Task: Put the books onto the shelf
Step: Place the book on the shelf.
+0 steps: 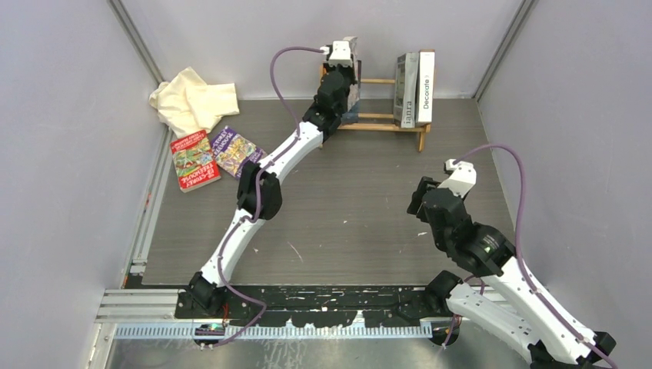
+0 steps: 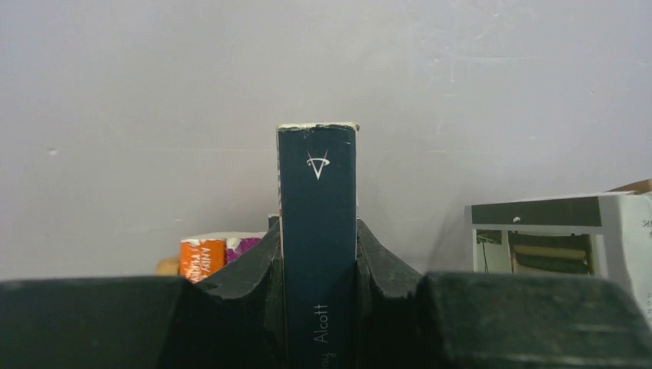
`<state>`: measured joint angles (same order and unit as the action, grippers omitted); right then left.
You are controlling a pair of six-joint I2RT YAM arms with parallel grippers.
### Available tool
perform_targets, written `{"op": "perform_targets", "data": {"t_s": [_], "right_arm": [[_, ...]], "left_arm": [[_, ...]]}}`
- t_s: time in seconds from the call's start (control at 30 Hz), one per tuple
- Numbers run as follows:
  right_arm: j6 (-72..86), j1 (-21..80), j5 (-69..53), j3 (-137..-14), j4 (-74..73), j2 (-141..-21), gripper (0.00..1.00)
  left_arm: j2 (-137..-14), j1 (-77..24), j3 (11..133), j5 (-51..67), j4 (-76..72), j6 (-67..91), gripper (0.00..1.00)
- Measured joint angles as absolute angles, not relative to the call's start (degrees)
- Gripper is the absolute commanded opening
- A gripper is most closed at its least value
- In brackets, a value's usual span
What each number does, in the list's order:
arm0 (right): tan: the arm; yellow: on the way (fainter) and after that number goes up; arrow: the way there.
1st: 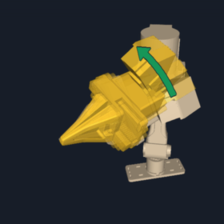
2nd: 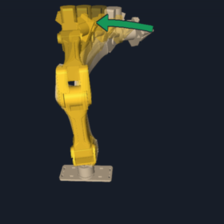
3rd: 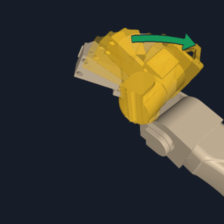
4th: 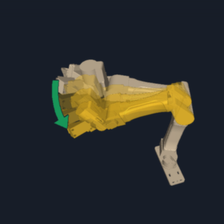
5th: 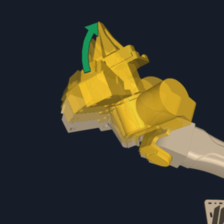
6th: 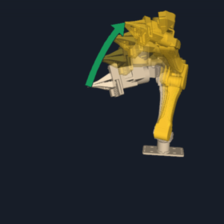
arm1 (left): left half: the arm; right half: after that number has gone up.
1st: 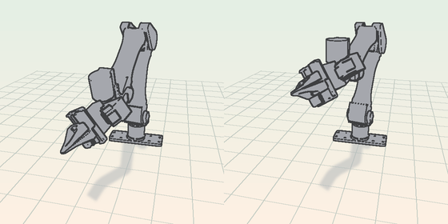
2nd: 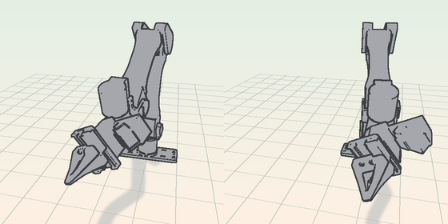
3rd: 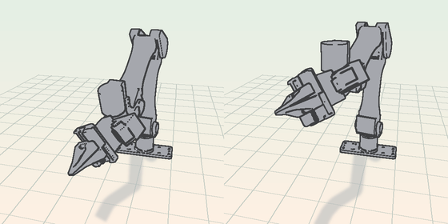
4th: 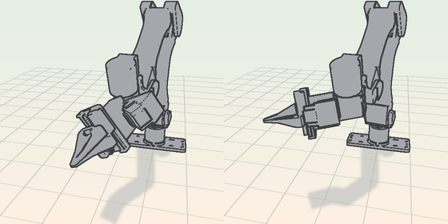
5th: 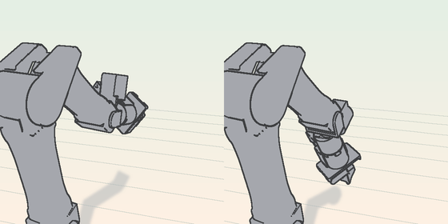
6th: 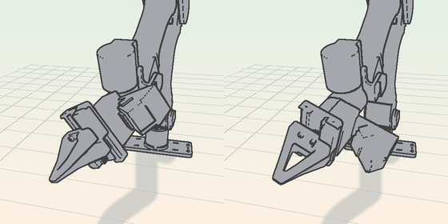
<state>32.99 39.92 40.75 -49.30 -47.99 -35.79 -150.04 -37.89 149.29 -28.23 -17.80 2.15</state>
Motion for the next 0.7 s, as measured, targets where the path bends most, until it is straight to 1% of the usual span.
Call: {"op": "perform_targets", "data": {"t_s": [0.27,0.47,0.5,0.53,0.6,0.7], "right_arm": [[30.3,38.7,40.8,-48.0,-42.9,-40.2,0.64],[30.0,36.8,40.4,-47.9,-41.5,-42.0,0.63],[30.1,36.7,40.3,-47.9,-41.5,-42.2,0.63],[30.1,36.6,40.1,-47.9,-41.4,-42.5,0.63],[30.1,36.6,39.9,-47.9,-41.4,-43.2,0.63],[30.1,36.6,39.5,-47.9,-41.4,-43.9,0.64]], "left_arm": [[-157.9,-37.2,151.8,-23.9,-20.8,4.6,0.0],[-159.5,-38.1,150.6,-22.1,-24.0,4.4,0.0],[-159.7,-38.1,150.6,-22.0,-24.5,4.4,0.02],[-160.0,-38.1,150.6,-22.0,-25.2,4.3,0.08],[-160.1,-38.0,150.0,-22.1,-26.8,4.1,0.25],[-160.1,-37.8,148.1,-22.0,-30.5,3.9,0.45]]}}
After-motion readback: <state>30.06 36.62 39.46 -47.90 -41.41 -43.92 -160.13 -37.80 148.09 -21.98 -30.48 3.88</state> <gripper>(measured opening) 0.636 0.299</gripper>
